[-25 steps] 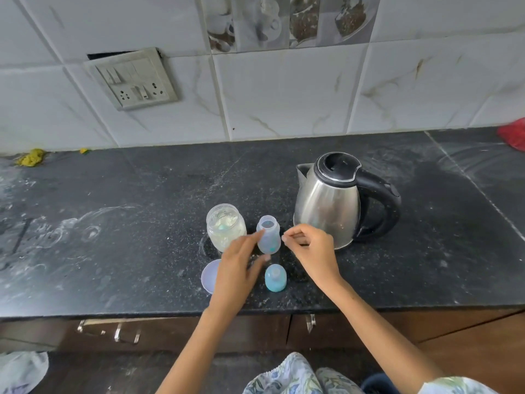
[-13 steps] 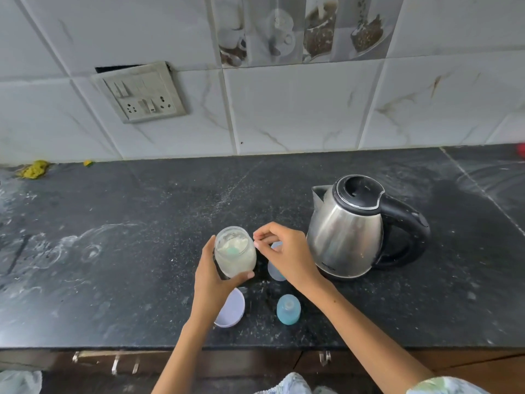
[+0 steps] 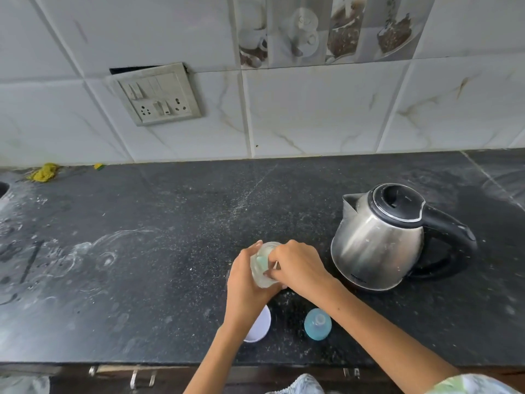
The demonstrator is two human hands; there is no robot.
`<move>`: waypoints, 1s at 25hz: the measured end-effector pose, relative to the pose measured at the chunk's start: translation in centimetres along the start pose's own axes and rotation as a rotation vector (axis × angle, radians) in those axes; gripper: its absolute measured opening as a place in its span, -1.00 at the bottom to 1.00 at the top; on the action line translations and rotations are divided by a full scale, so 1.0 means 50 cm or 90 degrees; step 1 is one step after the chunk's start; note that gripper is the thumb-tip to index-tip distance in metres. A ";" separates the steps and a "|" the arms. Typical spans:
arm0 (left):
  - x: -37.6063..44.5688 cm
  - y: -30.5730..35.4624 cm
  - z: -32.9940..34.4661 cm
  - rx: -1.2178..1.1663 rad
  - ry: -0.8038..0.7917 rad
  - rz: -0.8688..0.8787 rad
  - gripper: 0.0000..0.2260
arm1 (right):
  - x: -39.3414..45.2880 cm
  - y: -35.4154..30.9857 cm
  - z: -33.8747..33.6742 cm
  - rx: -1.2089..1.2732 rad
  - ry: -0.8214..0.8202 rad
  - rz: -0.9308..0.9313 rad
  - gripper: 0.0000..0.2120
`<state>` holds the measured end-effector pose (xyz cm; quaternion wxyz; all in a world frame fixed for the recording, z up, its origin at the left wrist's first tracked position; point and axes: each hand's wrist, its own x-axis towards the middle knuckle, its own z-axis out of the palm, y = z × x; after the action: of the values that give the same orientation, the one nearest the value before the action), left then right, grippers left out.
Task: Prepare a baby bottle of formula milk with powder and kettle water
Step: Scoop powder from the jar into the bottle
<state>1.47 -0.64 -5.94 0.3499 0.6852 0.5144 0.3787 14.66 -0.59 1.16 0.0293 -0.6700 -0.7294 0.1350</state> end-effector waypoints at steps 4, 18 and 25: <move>-0.010 0.004 0.001 0.029 0.011 0.051 -0.36 | 0.016 -0.017 -0.003 -0.073 -0.064 0.016 -0.74; -0.007 -0.005 0.002 0.041 0.030 0.071 -0.34 | -0.002 0.004 -0.027 -0.140 -0.127 -0.094 -0.80; -0.004 -0.007 0.002 0.059 0.032 0.045 -0.29 | -0.028 0.050 -0.039 0.207 0.006 -0.051 -0.87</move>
<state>1.38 -0.79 -6.33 0.2910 0.7087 0.5156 0.3837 17.64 -1.51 2.63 0.1461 -0.6274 -0.7239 0.2470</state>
